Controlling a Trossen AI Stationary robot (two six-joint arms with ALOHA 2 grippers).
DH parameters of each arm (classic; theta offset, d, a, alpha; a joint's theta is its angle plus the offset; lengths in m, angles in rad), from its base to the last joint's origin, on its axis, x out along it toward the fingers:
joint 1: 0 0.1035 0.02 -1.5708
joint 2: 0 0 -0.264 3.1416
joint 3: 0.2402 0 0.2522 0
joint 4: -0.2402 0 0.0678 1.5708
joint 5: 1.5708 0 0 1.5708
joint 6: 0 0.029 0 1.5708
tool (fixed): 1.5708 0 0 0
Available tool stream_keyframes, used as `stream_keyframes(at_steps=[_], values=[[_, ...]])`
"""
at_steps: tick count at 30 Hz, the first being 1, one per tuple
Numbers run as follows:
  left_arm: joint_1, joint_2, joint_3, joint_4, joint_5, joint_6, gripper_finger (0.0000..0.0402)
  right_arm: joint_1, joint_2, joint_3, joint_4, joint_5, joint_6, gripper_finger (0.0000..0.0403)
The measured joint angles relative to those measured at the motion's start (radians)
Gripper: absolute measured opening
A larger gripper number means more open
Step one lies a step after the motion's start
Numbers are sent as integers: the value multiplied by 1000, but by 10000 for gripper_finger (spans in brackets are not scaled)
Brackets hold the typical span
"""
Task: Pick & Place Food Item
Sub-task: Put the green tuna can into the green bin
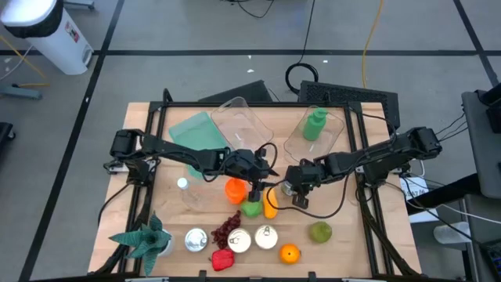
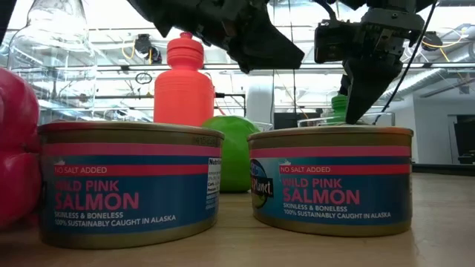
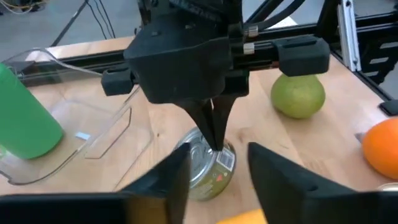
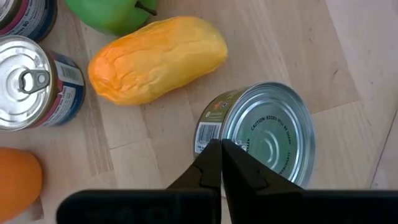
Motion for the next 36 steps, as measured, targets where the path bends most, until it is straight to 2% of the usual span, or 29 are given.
stream_keyframes(at_steps=[6,14,24,36], values=[[9,58,0,71,-2,52,261,-30,0,0,0,-19,-3,0],[11,127,0,141,-61,125,313,-72,0,-1,0,-52,-14,0],[11,185,0,189,-80,127,324,-118,0,-1,1,-104,-29,0],[11,188,0,168,-81,198,324,-175,0,-1,50,-158,-30,0]])
